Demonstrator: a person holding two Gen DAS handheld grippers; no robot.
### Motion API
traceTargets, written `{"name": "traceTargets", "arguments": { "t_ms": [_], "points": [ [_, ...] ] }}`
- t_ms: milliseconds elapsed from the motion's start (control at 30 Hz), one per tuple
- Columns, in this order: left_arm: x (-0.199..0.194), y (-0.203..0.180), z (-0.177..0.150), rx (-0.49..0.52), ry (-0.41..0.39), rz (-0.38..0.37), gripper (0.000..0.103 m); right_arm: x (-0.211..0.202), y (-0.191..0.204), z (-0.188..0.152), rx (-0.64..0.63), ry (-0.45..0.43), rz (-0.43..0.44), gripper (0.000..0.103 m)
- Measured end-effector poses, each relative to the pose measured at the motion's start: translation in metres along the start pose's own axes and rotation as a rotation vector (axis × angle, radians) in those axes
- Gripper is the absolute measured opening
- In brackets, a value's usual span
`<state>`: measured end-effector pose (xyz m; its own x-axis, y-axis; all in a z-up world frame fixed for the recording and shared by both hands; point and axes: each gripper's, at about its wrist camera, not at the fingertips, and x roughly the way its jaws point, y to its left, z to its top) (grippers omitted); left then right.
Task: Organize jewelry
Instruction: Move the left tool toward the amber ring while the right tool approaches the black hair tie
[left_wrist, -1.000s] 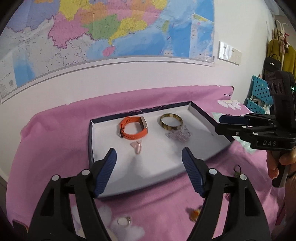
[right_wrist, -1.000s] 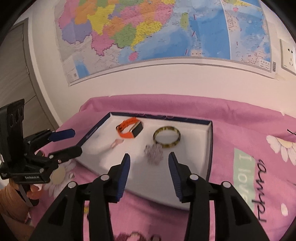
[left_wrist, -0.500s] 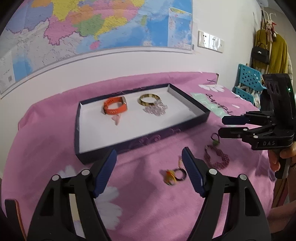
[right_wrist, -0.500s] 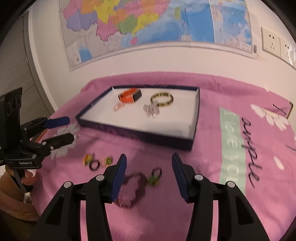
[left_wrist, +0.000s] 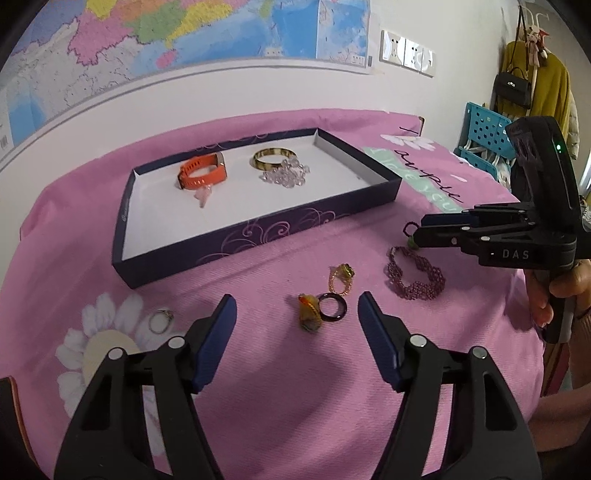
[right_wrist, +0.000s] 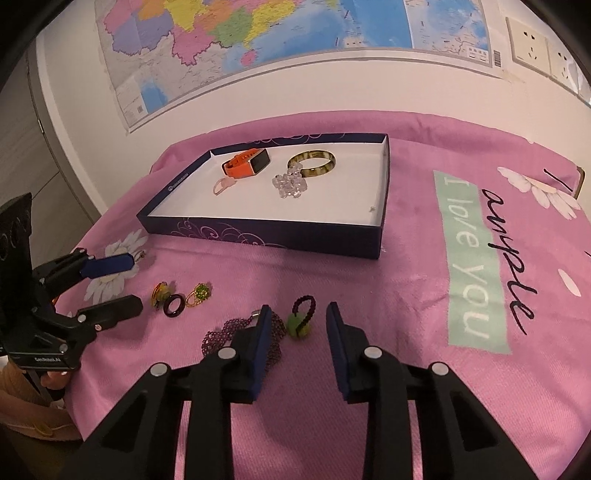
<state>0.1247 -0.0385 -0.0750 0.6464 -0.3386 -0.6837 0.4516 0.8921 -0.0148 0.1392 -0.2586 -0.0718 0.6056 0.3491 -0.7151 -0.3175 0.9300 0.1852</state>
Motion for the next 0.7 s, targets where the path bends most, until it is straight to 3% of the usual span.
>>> {"name": "traceTargets", "arguments": {
  "t_ms": [267,467,700],
  "points": [
    [0.015,0.001,0.002,-0.017,0.058,-0.025,0.045,0.004,-0.002,0.001,0.011,0.015,0.004,0.022],
    [0.024,0.003,0.002,-0.034,0.1,-0.045,0.028,0.008,-0.005,0.002,0.025,0.032,0.011,0.011],
    [0.027,0.005,0.002,-0.052,0.115,-0.06,0.015,0.005,-0.004,0.003,0.018,0.016,0.006,0.003]
  ]
}}
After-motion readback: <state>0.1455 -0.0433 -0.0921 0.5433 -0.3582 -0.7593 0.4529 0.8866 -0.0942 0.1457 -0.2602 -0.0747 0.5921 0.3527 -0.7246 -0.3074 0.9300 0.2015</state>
